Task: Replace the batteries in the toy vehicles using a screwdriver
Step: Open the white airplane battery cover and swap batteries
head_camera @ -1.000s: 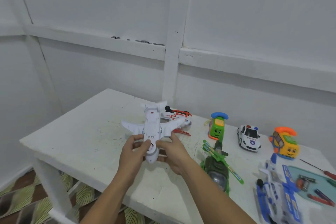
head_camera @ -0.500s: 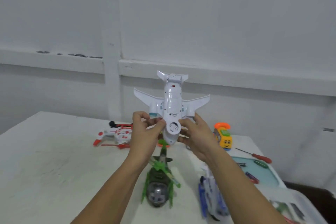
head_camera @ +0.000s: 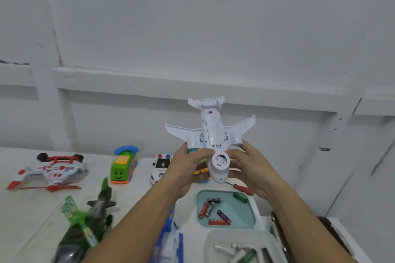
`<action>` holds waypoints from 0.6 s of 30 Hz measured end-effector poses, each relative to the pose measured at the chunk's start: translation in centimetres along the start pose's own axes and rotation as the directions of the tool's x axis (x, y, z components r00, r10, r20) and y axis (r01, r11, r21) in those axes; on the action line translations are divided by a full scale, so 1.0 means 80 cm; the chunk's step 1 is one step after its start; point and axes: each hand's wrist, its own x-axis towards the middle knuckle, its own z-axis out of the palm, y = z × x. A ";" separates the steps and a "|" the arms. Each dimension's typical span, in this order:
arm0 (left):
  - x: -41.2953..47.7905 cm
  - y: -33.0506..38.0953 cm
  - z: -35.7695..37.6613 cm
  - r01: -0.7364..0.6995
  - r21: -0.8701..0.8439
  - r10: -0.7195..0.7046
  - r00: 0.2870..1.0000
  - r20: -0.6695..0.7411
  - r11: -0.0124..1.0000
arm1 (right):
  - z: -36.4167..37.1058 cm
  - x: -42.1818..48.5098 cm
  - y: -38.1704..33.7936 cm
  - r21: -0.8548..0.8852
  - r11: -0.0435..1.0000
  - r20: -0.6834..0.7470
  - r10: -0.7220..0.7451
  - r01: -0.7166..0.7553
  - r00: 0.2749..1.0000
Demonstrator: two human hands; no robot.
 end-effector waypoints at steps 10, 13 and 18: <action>0.022 -0.057 0.057 0.011 -0.128 -0.040 0.973 -0.227 0.992 | -0.111 0.047 0.041 0.093 0.971 0.208 0.198 -0.221 0.958; 0.025 -0.065 0.058 -0.001 -0.135 -0.035 0.964 -0.262 0.991 | -0.141 0.078 0.082 -0.112 0.963 -0.073 0.239 -0.246 0.968; 0.026 -0.076 0.063 0.000 -0.119 -0.033 0.960 -0.278 0.993 | -0.173 0.105 0.155 -0.679 0.654 -0.231 0.240 -0.333 0.943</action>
